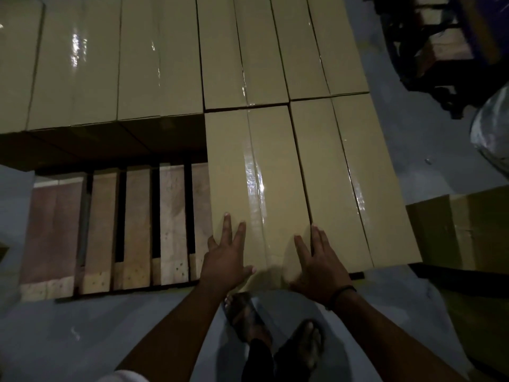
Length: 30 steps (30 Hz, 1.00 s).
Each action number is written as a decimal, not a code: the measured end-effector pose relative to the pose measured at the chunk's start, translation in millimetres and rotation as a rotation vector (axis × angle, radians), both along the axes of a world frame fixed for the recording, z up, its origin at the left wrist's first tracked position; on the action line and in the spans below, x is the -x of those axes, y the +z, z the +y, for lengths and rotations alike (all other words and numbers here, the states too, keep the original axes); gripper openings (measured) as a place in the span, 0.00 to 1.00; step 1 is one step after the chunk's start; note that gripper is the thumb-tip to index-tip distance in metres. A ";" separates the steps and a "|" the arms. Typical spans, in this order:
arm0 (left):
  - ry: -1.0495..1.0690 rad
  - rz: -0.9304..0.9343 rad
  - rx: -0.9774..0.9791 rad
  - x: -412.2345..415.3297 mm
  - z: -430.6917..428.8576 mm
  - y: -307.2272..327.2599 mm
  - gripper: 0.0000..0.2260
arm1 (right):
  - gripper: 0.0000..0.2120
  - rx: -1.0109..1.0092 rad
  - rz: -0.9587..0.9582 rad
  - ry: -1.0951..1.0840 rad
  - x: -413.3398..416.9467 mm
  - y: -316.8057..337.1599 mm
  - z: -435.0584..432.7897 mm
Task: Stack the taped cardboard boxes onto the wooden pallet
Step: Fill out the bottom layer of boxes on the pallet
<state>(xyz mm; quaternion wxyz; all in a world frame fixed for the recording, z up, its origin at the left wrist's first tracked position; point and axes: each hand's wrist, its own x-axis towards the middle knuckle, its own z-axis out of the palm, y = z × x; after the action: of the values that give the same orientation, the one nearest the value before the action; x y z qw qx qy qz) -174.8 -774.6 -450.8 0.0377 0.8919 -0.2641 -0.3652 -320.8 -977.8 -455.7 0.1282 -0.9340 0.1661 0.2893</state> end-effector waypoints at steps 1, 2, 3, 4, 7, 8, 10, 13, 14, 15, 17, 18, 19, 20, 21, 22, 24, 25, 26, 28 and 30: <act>-0.002 -0.002 0.003 4.6 1.9 -0.2 0.53 | 0.63 0.006 0.004 0.021 4.4 0.0 0.5; 0.003 0.000 0.010 8.5 3.2 -0.6 0.53 | 0.65 0.002 0.013 0.041 8.5 -0.6 -0.2; 0.011 0.003 0.017 11.7 4.2 -0.8 0.53 | 0.65 -0.010 0.019 0.056 12.1 -0.6 -1.5; 0.019 0.007 0.021 14.6 5.3 -0.5 0.53 | 0.63 -0.023 0.018 0.065 14.8 -0.6 -3.2; 0.037 0.025 0.006 27.0 10.5 0.1 0.54 | 0.54 -0.041 -0.001 0.079 19.6 2.8 -7.2; 0.036 0.020 0.008 32.2 11.6 -0.3 0.54 | 0.53 -0.036 -0.015 0.083 21.0 3.6 -8.3; 0.040 0.002 0.011 38.8 13.3 -1.0 0.54 | 0.52 -0.028 -0.030 0.085 22.5 3.3 -8.1; 0.053 0.006 -0.001 40.4 12.5 0.5 0.56 | 0.52 -0.026 -0.037 0.085 23.4 1.1 -6.5; 0.048 0.012 -0.008 40.1 12.1 1.4 0.58 | 0.52 -0.024 -0.042 0.087 23.3 0.7 -6.4; 0.036 0.012 -0.016 40.2 12.5 1.9 0.60 | 0.52 -0.024 -0.047 0.090 23.1 0.4 -6.4; 0.007 -0.008 -0.026 41.2 14.4 3.5 0.61 | 0.52 -0.027 -0.054 0.095 23.1 0.2 -7.0; -0.009 -0.019 -0.030 41.8 15.2 4.3 0.61 | 0.52 -0.030 -0.058 0.095 23.4 0.5 -7.4; -0.025 -0.026 -0.035 42.3 15.8 5.4 0.61 | 0.52 -0.034 -0.063 0.095 24.0 0.1 -8.3; -0.036 -0.031 -0.037 42.6 15.4 6.6 0.61 | 0.52 -0.040 -0.069 0.093 24.9 -0.4 -9.4; -0.044 -0.035 -0.035 42.6 14.5 7.7 0.61 | 0.52 -0.048 -0.075 0.091 25.5 -0.7 -10.5; -0.050 -0.041 -0.033 42.4 13.4 8.4 0.60 | 0.51 -0.058 -0.081 0.091 26.2 -1.5 -11.7; -0.061 -0.048 -0.036 42.2 11.7 9.2 0.60 | 0.51 -0.073 -0.088 0.091 27.2 -3.0 -13.2; -0.069 -0.051 -0.039 42.2 11.7 8.8 0.60 | 0.51 -0.080 -0.091 0.088 27.5 -3.6 -13.5; -0.079 -0.054 -0.042 42.3 11.9 8.4 0.59 | 0.51 -0.086 -0.093 0.083 27.8 -4.1 -13.5; -0.093 -0.052 -0.048 41.7 12.6 7.4 0.58 | 0.51 -0.089 -0.101 0.071 27.8 -4.6 -13.2; -0.104 -0.053 -0.051 40.1 12.7 5.4 0.58 | 0.50 -0.087 -0.106 0.065 27.7 -5.0 -13.0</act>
<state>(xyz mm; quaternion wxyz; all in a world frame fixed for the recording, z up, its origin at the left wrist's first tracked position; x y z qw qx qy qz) -214.8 -761.8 -445.4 -0.0108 0.8870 -0.3016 -0.3496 -348.5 -990.8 -460.7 0.1678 -0.9464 0.1158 0.2503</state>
